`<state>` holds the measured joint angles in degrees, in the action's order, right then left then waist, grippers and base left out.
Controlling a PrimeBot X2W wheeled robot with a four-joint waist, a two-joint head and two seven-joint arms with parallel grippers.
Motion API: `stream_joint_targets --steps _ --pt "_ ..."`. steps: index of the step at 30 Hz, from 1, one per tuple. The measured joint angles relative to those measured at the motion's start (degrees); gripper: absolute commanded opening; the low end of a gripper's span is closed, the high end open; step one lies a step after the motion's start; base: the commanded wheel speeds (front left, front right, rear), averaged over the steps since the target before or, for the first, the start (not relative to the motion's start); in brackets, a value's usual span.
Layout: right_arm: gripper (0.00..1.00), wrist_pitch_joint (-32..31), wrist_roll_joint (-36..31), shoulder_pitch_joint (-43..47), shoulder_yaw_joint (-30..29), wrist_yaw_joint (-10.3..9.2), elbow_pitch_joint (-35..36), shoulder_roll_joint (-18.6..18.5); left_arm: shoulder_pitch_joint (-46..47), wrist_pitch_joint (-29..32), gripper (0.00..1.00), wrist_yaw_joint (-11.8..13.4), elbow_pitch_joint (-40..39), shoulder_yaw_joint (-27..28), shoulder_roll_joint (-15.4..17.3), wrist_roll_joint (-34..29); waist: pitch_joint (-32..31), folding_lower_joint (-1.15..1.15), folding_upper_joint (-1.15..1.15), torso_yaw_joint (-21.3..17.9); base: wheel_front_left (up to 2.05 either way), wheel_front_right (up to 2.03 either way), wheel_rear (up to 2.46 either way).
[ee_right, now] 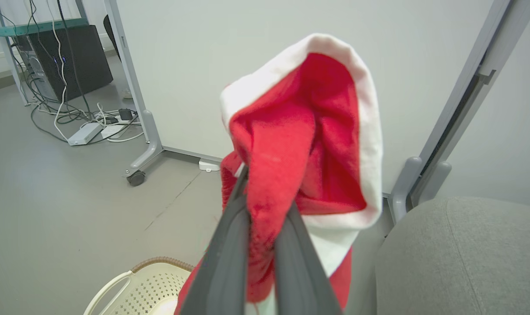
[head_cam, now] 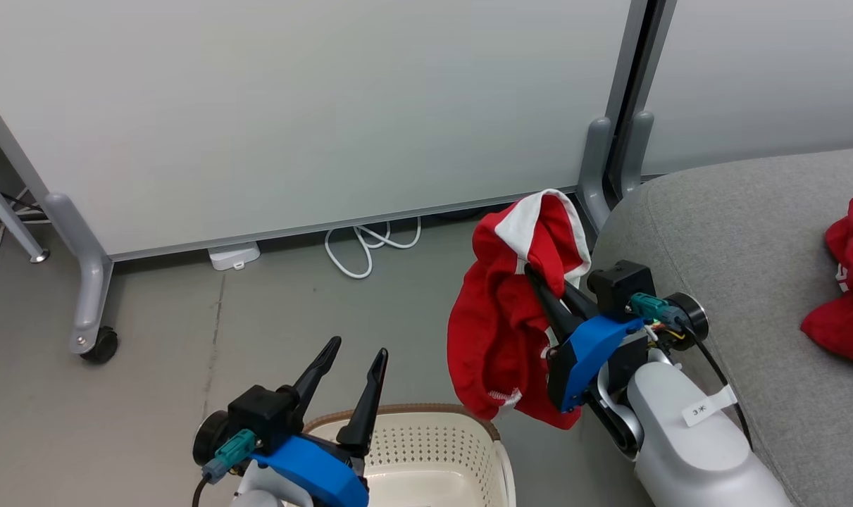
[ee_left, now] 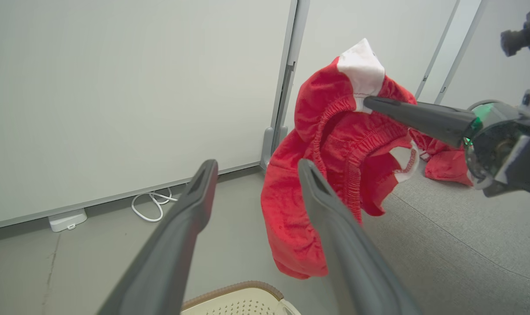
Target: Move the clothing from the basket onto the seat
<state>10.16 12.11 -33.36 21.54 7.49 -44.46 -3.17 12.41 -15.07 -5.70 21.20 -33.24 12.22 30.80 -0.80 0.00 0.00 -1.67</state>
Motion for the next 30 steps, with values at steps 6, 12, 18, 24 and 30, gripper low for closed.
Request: stream_joint_targets --steps 6,12,18,24,30 --pt "0.00 -1.10 -0.68 1.41 -1.05 0.00 2.34 -0.01 -1.92 0.00 1.00 -0.86 -0.52 3.04 -1.08 -2.53 0.00 0.00 0.00 -0.79 0.00 0.00 0.00" --pt "0.00 -2.23 -0.98 2.25 -0.89 0.00 4.36 0.03 -3.05 0.00 1.00 -1.37 -0.75 5.17 -1.71 -4.20 0.26 0.00 0.00 -3.70 0.00 0.00 0.00" --pt "0.00 -2.88 -1.04 3.05 -0.77 0.00 5.69 0.04 -3.33 0.00 1.00 -1.42 -1.52 6.60 -2.15 -5.28 0.91 0.00 0.00 -8.72 0.00 0.00 0.00" --pt "0.00 -3.35 -1.15 3.31 -0.92 0.00 6.81 0.01 -3.87 0.00 1.00 -1.49 -2.18 7.37 -3.12 -6.19 1.81 0.00 0.00 -14.71 0.00 0.00 0.00" --pt "0.00 -3.54 -1.45 3.77 -1.44 0.00 8.14 -0.18 -3.93 0.00 1.00 -1.52 -2.44 7.66 -3.20 -6.55 2.94 0.00 0.00 -20.02 0.00 0.00 0.00"
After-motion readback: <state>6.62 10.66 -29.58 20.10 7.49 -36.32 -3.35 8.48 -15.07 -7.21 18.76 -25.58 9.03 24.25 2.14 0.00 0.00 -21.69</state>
